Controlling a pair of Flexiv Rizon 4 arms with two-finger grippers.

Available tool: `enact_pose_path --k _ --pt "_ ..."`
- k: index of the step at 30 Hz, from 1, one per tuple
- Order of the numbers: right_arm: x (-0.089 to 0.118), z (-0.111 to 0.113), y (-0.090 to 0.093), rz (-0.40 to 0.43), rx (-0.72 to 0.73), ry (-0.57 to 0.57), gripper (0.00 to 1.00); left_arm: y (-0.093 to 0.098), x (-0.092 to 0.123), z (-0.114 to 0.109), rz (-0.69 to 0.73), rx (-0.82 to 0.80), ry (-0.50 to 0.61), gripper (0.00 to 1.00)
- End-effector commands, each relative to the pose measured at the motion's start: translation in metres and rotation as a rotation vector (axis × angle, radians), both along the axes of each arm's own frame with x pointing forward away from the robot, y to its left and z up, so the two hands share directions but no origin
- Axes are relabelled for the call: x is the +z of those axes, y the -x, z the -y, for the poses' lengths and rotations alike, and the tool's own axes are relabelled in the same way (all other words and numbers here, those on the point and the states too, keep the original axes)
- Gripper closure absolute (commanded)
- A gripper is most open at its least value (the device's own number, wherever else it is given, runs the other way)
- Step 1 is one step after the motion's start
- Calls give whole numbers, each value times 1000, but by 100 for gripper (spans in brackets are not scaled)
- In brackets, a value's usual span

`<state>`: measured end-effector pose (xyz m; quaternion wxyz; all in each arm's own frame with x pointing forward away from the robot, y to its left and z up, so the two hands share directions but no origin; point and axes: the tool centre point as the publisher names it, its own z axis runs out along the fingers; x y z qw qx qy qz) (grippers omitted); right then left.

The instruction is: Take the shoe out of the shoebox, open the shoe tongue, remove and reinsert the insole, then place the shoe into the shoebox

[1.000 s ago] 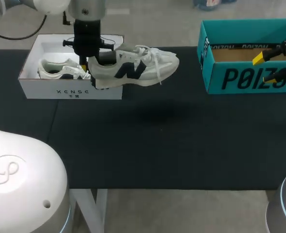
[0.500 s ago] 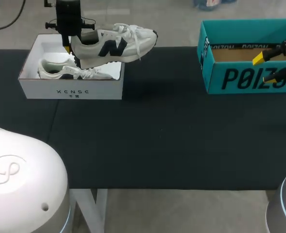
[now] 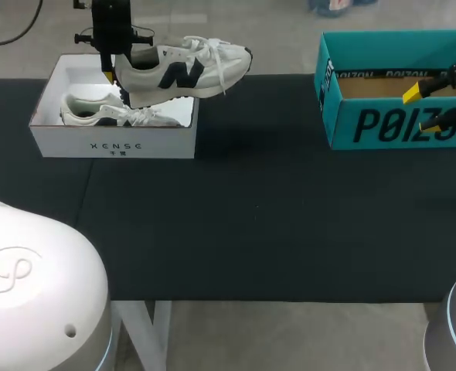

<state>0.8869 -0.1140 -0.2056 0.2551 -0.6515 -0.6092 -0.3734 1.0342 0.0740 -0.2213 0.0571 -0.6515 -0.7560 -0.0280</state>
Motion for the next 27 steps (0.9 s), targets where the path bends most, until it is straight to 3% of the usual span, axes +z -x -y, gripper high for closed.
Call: enact_pose_path --k 1,3,7,14,27 --pt "0 0 0 -1 0 2 0 0 2 -1 1 -1 1 100" --pt "0 0 0 -1 0 2 0 0 2 -1 1 -1 1 100" --pt "0 0 0 -1 0 2 0 -5 1 -30 60 -104 -7 100" --pt "0 0 0 -1 0 2 0 -39 -2 -76 104 -251 -16 100" --pt "0 0 0 -1 0 2 0 -110 -4 -125 95 -196 -113 100"
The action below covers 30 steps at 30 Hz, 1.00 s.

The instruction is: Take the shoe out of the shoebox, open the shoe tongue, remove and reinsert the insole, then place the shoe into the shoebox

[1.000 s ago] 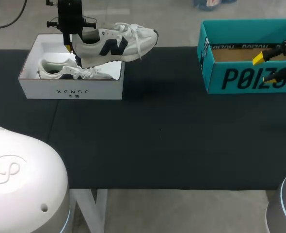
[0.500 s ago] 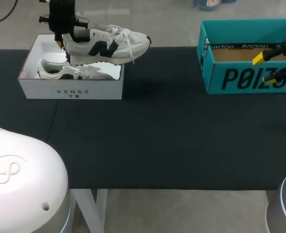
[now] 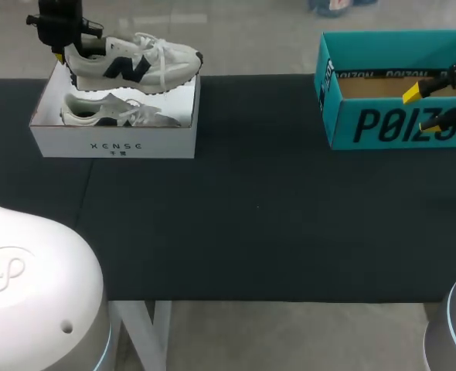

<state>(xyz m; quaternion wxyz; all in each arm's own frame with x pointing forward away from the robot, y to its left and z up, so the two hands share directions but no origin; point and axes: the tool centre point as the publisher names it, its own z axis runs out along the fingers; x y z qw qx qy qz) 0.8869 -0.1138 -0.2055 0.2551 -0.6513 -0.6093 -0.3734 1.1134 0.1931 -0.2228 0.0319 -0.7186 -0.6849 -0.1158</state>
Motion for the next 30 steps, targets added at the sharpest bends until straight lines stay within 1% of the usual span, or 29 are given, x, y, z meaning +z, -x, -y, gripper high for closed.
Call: enact_pose_path --k 1,4,9,14,19,21,24,30 --pt "0 0 0 -1 -1 2 0 -37 -2 -12 -42 32 -2 100" --pt "0 0 0 -1 -1 2 0 -54 -2 -27 -28 42 8 100" --pt "0 0 0 -1 -1 2 0 -78 -5 -48 -13 78 -10 100" --pt "0 0 0 -1 -1 2 0 -98 -17 -63 -33 48 -18 100" --pt "0 0 0 -1 -1 2 0 -113 -36 -64 -51 17 -67 100" --pt "0 0 0 -1 -1 2 0 -119 -46 -64 -61 5 -67 100" --pt "0 0 0 -1 -1 2 0 -122 -60 -60 -66 -6 -77 100" --pt "0 0 0 -1 -1 2 0 -135 -82 -59 -70 -12 -44 100"
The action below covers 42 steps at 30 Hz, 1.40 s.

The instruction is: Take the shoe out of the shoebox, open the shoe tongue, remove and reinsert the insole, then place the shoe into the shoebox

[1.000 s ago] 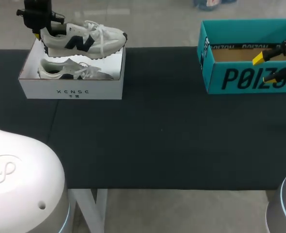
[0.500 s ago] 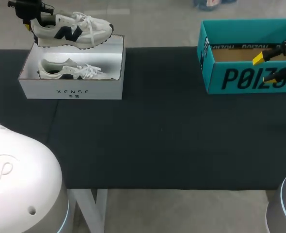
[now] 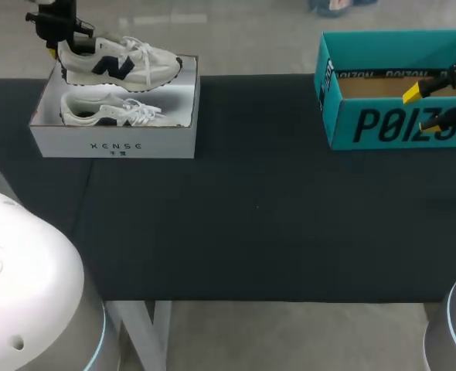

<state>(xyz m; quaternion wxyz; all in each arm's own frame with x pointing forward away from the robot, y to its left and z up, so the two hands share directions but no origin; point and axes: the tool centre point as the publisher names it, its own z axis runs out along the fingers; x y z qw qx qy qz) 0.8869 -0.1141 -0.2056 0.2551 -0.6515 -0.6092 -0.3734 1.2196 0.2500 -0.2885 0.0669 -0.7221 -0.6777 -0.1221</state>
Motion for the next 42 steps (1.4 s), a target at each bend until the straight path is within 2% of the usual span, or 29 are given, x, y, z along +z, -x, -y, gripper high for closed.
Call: enact_pose_path --k 1,10,17,24,25,26,27,29,31,32,33,36,42 --pt "0 0 0 -1 0 2 0 -30 -19 -1 -31 0 10 100" --pt "0 0 0 -1 0 2 0 -40 -51 9 -76 -66 -44 100" --pt "0 0 0 -1 0 2 0 -46 -77 15 -108 -69 -28 100" --pt "0 0 0 -1 0 2 0 -46 -94 15 -138 -63 -12 100" --pt "0 0 0 -1 0 2 0 -46 -97 16 -141 -64 -18 96" --pt "0 0 0 -1 0 2 0 -45 -100 17 -144 -63 -19 73" --pt "0 0 0 -1 0 2 0 -44 -102 18 -150 -65 -16 56" --pt "0 0 0 -1 0 2 0 -44 -106 19 -161 -65 -9 58" --pt "0 0 0 -1 0 2 0 -43 -108 19 -165 -58 -1 52" --pt "0 0 0 -1 0 2 0 -42 -109 18 -166 -57 1 24" --pt "0 0 0 -1 0 2 0 -41 -108 18 -166 -56 2 0" --pt "0 0 0 -1 0 2 0 -34 -100 19 -154 -47 41 0" --pt "0 0 0 -1 0 2 0 -14 -70 24 -89 -58 109 0"
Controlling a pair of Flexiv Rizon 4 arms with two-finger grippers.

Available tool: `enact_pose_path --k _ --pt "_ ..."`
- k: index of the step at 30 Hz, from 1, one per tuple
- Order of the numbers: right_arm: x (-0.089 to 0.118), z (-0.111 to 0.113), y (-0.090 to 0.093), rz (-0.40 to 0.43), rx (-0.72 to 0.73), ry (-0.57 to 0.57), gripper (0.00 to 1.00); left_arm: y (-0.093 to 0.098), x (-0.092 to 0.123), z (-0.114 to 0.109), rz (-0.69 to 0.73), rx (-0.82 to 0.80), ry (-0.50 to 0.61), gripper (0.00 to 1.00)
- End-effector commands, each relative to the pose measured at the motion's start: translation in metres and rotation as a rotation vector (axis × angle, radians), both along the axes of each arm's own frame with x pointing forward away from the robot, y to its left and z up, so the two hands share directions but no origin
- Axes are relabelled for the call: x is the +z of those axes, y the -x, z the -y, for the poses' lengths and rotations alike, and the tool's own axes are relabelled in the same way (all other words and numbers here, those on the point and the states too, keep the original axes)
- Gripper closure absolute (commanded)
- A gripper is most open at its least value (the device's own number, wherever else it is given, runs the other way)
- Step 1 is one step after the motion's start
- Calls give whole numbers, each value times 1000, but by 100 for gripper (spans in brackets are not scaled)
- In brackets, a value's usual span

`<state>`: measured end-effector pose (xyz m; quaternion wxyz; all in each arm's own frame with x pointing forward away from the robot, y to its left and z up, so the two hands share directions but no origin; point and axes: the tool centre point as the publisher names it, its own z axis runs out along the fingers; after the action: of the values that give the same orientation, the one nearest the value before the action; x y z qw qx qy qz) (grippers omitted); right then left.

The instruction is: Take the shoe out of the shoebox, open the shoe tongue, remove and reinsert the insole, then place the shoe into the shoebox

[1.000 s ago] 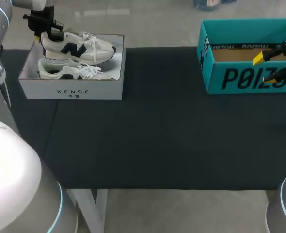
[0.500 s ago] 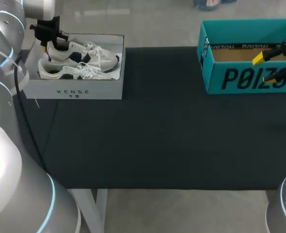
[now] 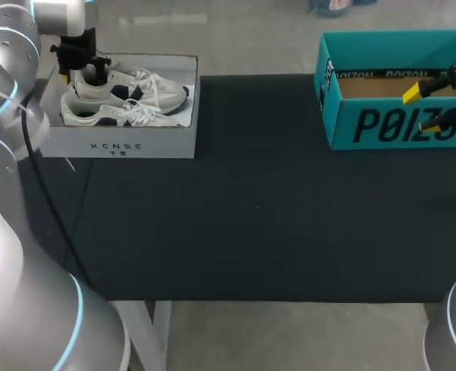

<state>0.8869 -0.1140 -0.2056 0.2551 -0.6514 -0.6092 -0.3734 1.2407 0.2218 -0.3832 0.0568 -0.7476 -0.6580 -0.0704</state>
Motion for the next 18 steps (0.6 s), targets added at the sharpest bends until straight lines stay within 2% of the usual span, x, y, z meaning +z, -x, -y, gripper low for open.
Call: enact_pose_path --k 1,11,18 --pt "0 0 0 -1 0 2 0 10 29 -3 -15 2 31 0" --pt "0 0 0 -1 0 2 0 49 72 2 79 0 132 0" --pt "0 0 0 -1 0 2 0 86 85 8 124 -55 185 0"
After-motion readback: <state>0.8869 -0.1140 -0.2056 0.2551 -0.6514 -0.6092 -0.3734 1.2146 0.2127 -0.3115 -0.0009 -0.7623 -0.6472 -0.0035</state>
